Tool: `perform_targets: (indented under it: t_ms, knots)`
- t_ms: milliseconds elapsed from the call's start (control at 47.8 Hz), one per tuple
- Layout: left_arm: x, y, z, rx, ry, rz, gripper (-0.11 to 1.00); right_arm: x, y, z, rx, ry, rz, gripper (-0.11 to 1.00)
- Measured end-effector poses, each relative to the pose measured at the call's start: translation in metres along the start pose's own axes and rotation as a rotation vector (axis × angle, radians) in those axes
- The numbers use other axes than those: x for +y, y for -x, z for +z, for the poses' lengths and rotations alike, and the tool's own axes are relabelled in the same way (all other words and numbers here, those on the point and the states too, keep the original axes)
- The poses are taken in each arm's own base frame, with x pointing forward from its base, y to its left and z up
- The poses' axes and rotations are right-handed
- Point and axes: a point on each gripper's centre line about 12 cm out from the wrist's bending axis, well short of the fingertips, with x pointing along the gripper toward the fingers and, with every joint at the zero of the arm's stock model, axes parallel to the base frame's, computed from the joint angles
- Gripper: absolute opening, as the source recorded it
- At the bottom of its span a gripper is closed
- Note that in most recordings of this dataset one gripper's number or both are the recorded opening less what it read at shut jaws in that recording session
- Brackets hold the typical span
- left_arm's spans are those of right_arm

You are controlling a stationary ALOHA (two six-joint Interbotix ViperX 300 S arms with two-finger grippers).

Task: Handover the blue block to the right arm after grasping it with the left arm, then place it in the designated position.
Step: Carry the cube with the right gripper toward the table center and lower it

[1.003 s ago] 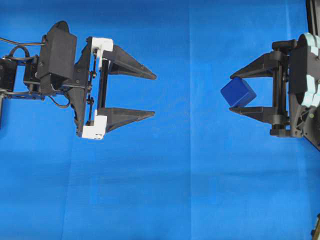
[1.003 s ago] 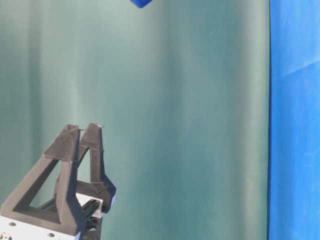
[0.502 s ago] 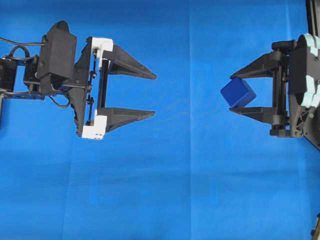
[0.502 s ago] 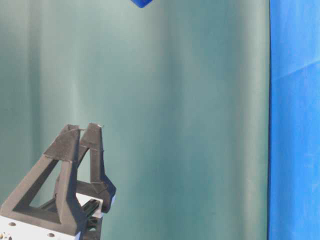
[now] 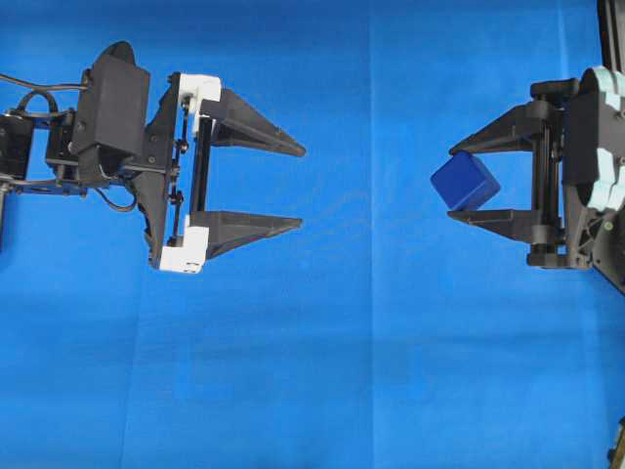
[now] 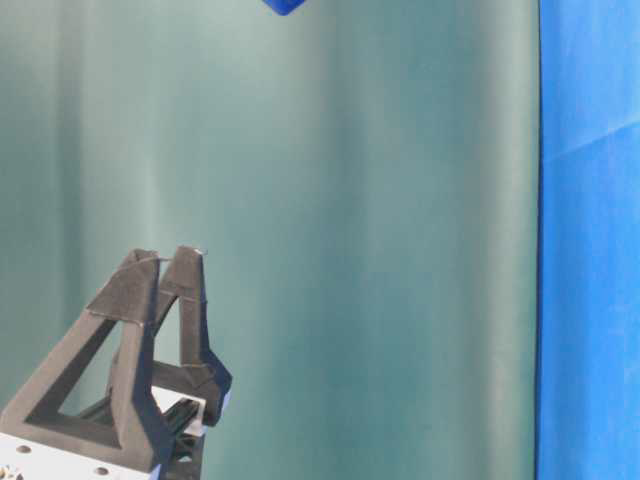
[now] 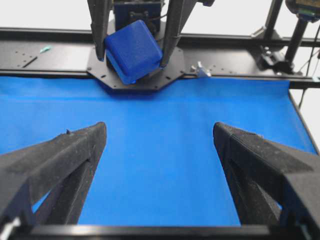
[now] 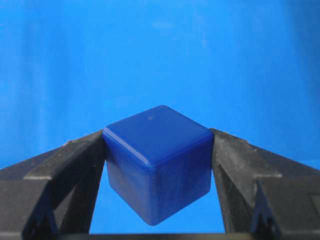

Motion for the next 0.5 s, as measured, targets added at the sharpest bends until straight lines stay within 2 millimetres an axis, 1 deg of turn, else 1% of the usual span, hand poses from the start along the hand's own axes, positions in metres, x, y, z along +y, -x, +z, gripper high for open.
perform_targets:
  t_ms: [146, 272, 397, 502]
  knots:
    - [0.0, 0.0, 0.0, 0.0, 0.0, 0.0, 0.92, 0.0, -0.002, -0.001, 0.006, 0.001, -0.001, 0.55]
    - [0.0, 0.0, 0.0, 0.0, 0.0, 0.0, 0.92, 0.002, -0.007, -0.002, 0.015, 0.006, 0.003, 0.55]
    - [0.0, 0.0, 0.0, 0.0, 0.0, 0.0, 0.92, 0.005, -0.017, -0.004, 0.022, 0.013, 0.013, 0.55]
    - [0.0, 0.0, 0.0, 0.0, 0.0, 0.0, 0.92, 0.01, -0.031, -0.007, 0.033, 0.024, 0.027, 0.55]
